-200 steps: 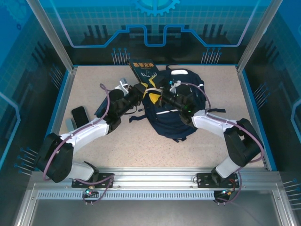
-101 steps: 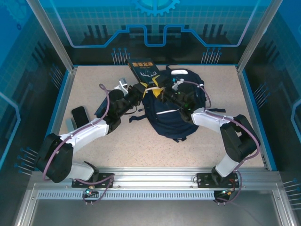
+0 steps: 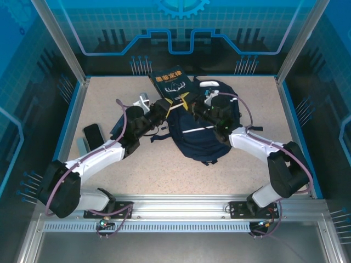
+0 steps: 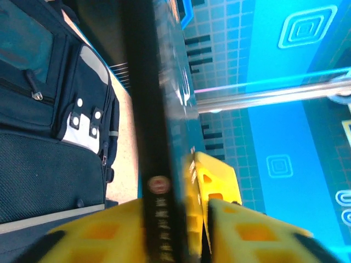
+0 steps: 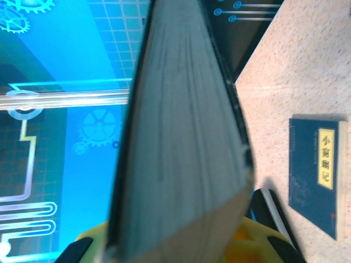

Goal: Pack books, pencil case, and school supplies into a backpack

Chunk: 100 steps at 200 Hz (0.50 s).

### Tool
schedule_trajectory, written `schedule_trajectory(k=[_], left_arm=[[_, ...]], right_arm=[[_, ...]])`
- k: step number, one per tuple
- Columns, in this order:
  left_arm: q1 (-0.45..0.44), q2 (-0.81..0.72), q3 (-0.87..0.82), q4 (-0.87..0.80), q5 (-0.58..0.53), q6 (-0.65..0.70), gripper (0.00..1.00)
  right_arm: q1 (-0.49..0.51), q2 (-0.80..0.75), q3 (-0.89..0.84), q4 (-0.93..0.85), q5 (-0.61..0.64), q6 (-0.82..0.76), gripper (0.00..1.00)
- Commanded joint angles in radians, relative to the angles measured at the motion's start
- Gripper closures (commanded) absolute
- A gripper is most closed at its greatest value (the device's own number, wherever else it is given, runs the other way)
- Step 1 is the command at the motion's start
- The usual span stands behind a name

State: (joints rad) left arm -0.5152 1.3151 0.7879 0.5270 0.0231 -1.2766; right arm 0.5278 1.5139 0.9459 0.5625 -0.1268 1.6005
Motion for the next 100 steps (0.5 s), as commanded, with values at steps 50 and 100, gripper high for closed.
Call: schedule_trajectory(k=[50, 100], left_arm=[[0.001, -0.088, 0.084, -0.488, -0.006, 0.386, 0.04], [-0.041, -0.046, 0.208, -0.703, 0.11, 0.785, 0.01]], right_arm=[[-0.039, -0.271, 0.032, -0.448, 0.158, -0.448, 0.99], [-0.122, -0.499, 0.005, -0.812, 0.249, -0.677, 0.99]])
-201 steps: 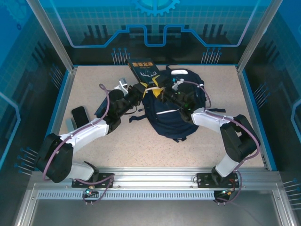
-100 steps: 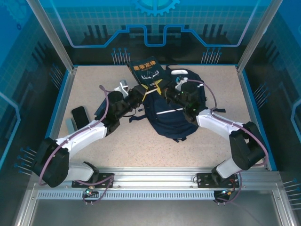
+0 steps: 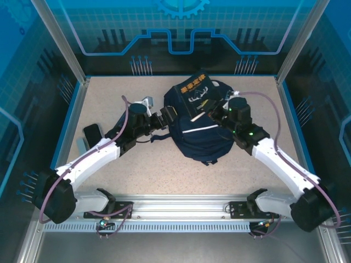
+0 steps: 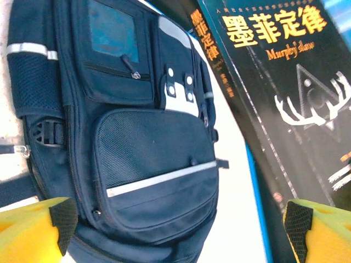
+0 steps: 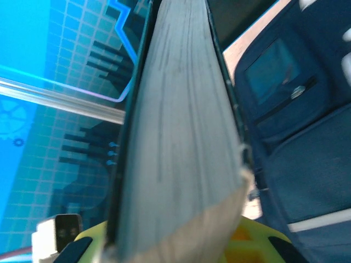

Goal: Pack books, pencil case, and school supplies into a backpack

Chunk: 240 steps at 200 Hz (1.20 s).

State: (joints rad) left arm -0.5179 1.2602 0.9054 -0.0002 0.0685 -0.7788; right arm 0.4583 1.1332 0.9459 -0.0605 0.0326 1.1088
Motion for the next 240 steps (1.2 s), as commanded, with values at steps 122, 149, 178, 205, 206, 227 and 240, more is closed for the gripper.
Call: schedule_trajectory(k=[122, 149, 178, 205, 206, 227, 240], left_arm=[[-0.362, 0.608, 0.677, -0.571, -0.122, 0.798, 0.09], [-0.369, 0.77, 0.833, -0.672, -0.168, 0.814, 0.21], [-0.369, 0.881, 0.933, -0.722, -0.21, 0.855, 0.28], [-0.369, 0.943, 0.992, -0.744, -0.271, 0.901, 0.28], [-0.369, 0.945, 0.992, -0.744, -0.273, 0.903, 0.28], [-0.369, 0.979, 1.024, -0.758, -0.3, 0.934, 0.34], [-0.369, 0.995, 1.038, -0.766, -0.311, 0.946, 0.36]], right_arm=[[-0.41, -0.446, 0.049, -0.772, 0.259, -0.443, 0.97], [-0.46, -0.462, 0.011, -0.759, 0.217, -0.424, 0.97], [-0.507, -0.47, -0.016, -0.739, 0.161, -0.407, 0.97], [-0.528, -0.466, -0.04, -0.717, 0.105, -0.391, 0.97], [-0.529, -0.466, -0.041, -0.716, 0.105, -0.39, 0.97], [-0.534, -0.464, -0.057, -0.705, 0.083, -0.374, 0.97], [-0.536, -0.464, -0.061, -0.699, 0.071, -0.367, 0.97]])
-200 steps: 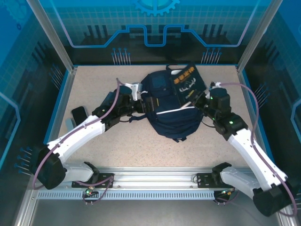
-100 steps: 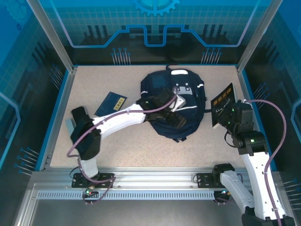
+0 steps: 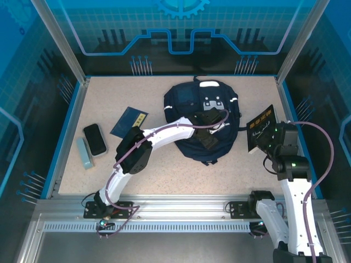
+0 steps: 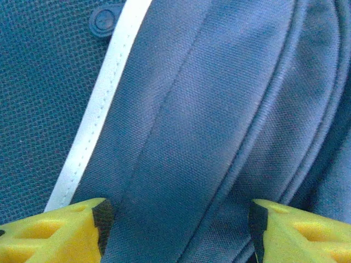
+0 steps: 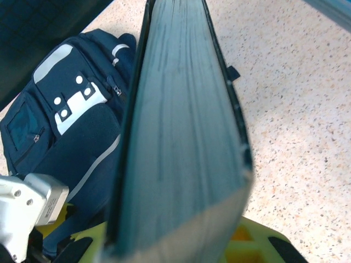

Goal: Pack books, pencil case, and school supplies into a backpack

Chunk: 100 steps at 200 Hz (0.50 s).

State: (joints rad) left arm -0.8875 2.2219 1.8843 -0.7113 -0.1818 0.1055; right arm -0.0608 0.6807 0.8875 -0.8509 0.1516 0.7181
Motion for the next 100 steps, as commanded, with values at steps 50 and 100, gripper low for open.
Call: schedule_trajectory(k=[50, 100], left_arm=[[0.0, 0.057, 0.08, -0.042, -0.156, 0.082, 0.41], [0.001, 0.081, 0.096, -0.047, -0.18, 0.11, 0.29]], right_arm=[[-0.017, -0.011, -0.002, 0.094, -0.071, 0.036, 0.97], [-0.018, -0.013, -0.027, 0.095, -0.091, 0.046, 0.98]])
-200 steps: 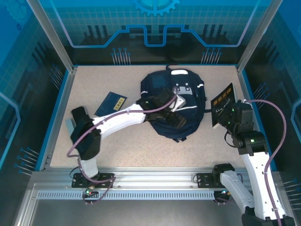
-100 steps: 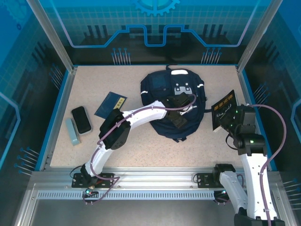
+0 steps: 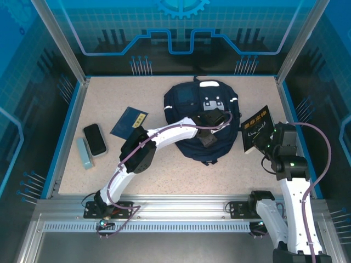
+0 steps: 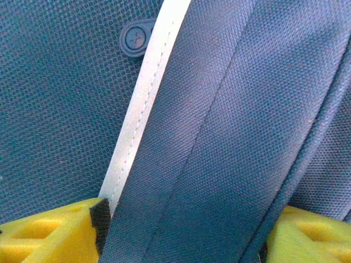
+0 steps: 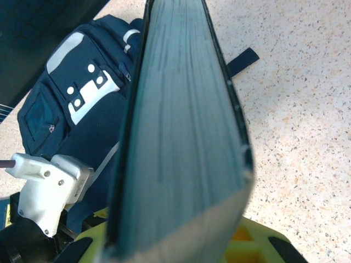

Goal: Pack books, pencil case, and school supplies into a backpack

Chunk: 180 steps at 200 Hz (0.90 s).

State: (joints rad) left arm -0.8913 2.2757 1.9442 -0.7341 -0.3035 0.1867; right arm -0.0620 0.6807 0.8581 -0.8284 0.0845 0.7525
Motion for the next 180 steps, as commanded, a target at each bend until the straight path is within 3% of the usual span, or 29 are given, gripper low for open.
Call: schedule_trajectory(k=[1, 15, 63, 101, 119, 151, 180], left_arm=[[0.005, 0.028, 0.036, -0.025, -0.059, 0.03, 0.29], [0.005, 0.034, 0.041, -0.025, -0.082, 0.034, 0.33], [0.002, -0.022, 0.049, 0.008, -0.125, 0.029, 0.7], [-0.006, -0.155, -0.024, 0.133, -0.191, 0.03, 0.86], [-0.006, -0.225, -0.078, 0.229, -0.237, 0.019, 0.92], [-0.006, -0.322, -0.139, 0.376, -0.308, -0.021, 0.93], [-0.005, -0.366, -0.137, 0.462, -0.3, -0.066, 0.94]], right_arm=[[-0.016, -0.013, 0.002, 0.072, -0.024, 0.011, 0.98], [-0.017, -0.012, 0.002, 0.069, -0.027, 0.011, 0.98], [-0.019, -0.019, 0.01, 0.053, -0.039, 0.008, 0.98], [-0.019, -0.048, 0.05, 0.006, -0.03, -0.004, 0.97], [-0.018, -0.059, 0.073, -0.02, -0.021, -0.011, 0.97], [-0.018, -0.073, 0.111, -0.061, -0.045, -0.027, 0.97], [-0.018, -0.075, 0.12, -0.069, -0.174, -0.026, 0.97]])
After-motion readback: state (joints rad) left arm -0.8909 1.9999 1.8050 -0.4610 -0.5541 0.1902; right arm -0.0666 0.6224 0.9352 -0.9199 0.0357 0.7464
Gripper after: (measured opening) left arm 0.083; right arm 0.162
